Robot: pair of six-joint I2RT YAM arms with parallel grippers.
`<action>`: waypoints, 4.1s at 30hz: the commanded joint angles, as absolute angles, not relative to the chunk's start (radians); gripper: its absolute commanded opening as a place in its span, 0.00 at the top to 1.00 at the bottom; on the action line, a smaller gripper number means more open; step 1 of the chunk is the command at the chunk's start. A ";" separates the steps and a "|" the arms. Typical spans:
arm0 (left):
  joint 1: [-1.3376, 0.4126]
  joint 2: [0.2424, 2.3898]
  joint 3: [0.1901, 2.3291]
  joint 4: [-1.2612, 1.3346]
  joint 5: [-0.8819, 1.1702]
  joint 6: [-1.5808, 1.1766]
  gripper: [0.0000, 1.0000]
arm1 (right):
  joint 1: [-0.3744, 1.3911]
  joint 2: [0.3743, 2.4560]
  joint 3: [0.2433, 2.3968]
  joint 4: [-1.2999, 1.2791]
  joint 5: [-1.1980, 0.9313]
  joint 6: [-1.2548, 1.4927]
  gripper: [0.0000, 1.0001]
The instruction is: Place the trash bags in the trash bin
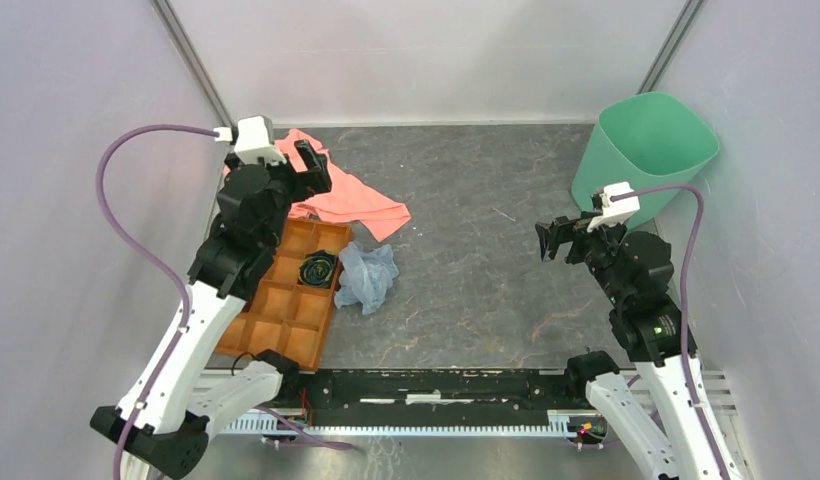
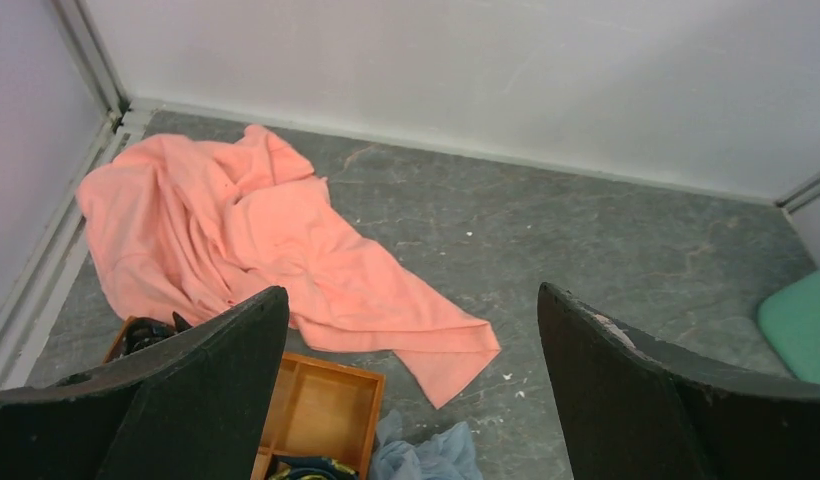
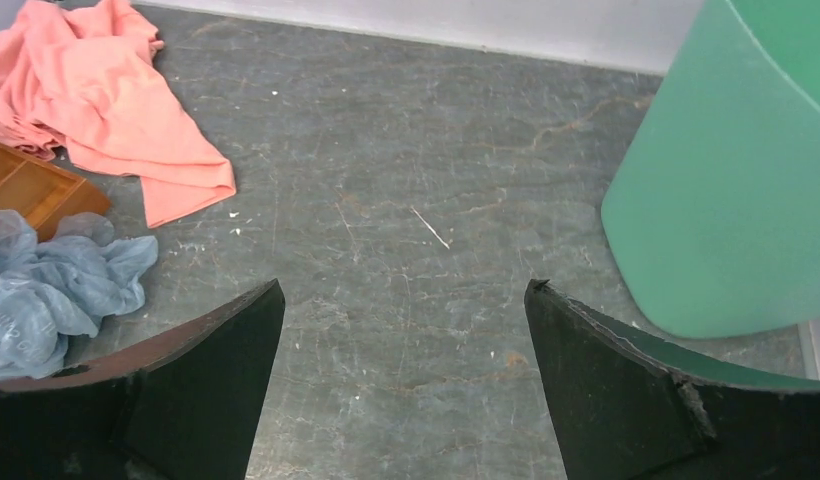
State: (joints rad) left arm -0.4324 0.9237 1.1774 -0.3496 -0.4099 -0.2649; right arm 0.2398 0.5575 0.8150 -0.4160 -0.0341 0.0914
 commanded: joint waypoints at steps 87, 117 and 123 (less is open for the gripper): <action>-0.616 0.802 0.340 0.075 0.418 -0.845 0.98 | 0.911 1.030 0.221 0.618 -0.221 0.552 0.02; -0.616 0.688 0.852 -0.432 0.205 -0.616 0.01 | 0.764 0.949 0.351 0.292 -0.638 0.605 1.00; -0.617 0.705 0.650 -0.246 0.420 -0.712 0.00 | 0.697 0.968 0.301 0.334 -0.745 0.570 0.98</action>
